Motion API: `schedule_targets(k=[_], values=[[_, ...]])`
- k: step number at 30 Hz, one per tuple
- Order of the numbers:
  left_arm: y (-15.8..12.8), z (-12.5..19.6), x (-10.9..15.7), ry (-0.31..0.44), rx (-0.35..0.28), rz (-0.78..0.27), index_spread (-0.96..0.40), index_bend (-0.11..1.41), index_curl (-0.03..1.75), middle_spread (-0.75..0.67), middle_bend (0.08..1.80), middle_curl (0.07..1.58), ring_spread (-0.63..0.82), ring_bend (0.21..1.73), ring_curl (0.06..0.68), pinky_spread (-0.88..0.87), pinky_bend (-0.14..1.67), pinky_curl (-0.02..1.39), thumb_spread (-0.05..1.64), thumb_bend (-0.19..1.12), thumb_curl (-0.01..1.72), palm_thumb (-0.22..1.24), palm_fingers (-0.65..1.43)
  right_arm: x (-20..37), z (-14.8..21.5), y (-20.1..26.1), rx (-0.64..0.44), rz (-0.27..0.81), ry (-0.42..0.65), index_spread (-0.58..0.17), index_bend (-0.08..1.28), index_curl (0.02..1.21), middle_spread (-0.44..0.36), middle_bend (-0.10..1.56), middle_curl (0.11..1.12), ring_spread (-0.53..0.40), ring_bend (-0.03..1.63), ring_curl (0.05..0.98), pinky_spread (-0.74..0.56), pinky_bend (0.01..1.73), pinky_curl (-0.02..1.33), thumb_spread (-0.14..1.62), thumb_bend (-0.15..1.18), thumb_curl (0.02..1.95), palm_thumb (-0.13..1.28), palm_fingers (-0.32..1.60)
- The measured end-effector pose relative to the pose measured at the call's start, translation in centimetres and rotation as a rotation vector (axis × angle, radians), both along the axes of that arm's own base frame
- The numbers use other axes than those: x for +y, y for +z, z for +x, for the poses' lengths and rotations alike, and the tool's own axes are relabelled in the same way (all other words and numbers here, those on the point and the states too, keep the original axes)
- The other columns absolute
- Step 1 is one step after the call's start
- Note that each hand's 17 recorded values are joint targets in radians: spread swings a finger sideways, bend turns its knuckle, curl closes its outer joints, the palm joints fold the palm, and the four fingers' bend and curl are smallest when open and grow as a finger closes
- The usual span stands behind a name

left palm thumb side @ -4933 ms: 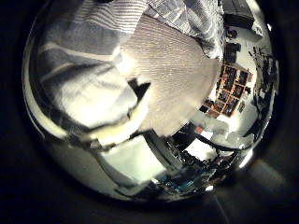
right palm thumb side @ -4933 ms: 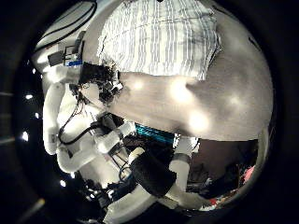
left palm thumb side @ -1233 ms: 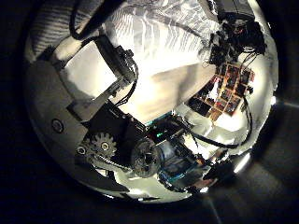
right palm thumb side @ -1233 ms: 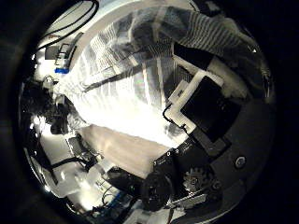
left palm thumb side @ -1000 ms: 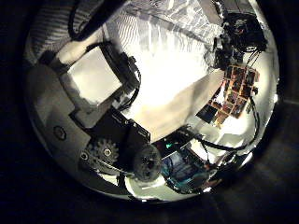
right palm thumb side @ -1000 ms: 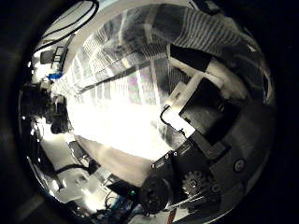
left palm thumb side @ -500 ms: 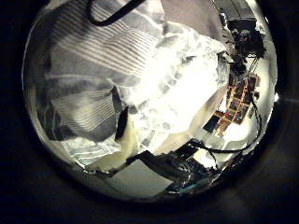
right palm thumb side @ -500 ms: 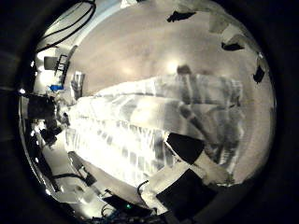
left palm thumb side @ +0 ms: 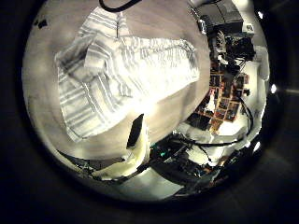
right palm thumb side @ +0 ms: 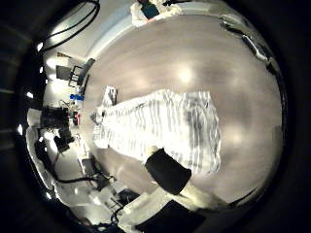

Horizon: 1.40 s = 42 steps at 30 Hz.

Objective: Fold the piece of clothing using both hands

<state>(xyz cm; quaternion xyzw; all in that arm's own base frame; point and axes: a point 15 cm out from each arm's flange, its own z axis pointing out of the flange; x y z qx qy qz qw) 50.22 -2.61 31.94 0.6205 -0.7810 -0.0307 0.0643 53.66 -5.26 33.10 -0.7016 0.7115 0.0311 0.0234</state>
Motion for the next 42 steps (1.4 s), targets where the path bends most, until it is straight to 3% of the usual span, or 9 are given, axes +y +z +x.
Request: schedule_targets(k=[7,18,33,37,42], values=[[-5.4,-3.2,-1.0,0.005,0.107,-0.043,-0.02,0.16,0.44,0.38,0.16,0.33,0.49,0.64,0.223,0.53,0.38,0.39,1.03,-0.03,0.32,0.28,-0.05,0.9,-0.2,-3.7,0.09,0.038,0.002,-0.354,0.16,0.37,0.006,0.37,0.38,0.122,0.75,0.311,0.45,0.77,0.43,1.25,-0.02,0.31,0.28,0.07],[-11.3,-3.6,-0.4,0.067,0.132,-0.057,-0.01,0.17,0.38,0.38,0.17,0.28,0.51,0.61,0.215,0.55,0.37,0.36,1.05,-0.02,0.32,0.28,-0.03,2.7,0.6,-12.7,0.223,0.047,-0.007,-0.307,0.15,0.32,0.051,0.32,0.36,0.162,0.71,0.278,0.45,0.76,0.38,1.24,-0.02,0.29,0.26,0.07],[-12.1,-3.6,0.3,0.075,0.141,-0.057,-0.01,0.17,0.36,0.38,0.17,0.26,0.52,0.6,0.214,0.55,0.37,0.34,1.06,-0.02,0.31,0.27,-0.02,3.1,1.4,-16.3,0.241,0.039,-0.03,-0.266,0.15,0.29,0.065,0.29,0.35,0.157,0.73,0.265,0.45,0.81,0.35,1.19,-0.02,0.31,0.32,0.17],[-12.5,-3.5,0.2,0.077,0.146,-0.056,-0.01,0.17,0.35,0.38,0.17,0.26,0.52,0.59,0.216,0.55,0.37,0.33,1.06,-0.02,0.31,0.27,-0.02,3.2,1.4,-16.3,0.244,0.031,-0.026,-0.24,0.15,0.27,0.045,0.32,0.36,0.109,0.8,0.275,0.44,0.84,0.34,1.18,-0.01,0.32,0.35,0.26],[-12.5,-3.4,0.3,0.078,0.146,-0.057,-0.01,0.17,0.35,0.37,0.17,0.25,0.52,0.59,0.218,0.55,0.37,0.33,1.06,-0.02,0.31,0.28,-0.02,3.4,1.2,-16.3,0.249,0.026,-0.02,-0.226,0.15,0.27,0.0,0.38,0.39,-0.016,0.91,0.306,0.3,0.9,0.35,1.18,-0.01,0.33,0.39,0.37]])
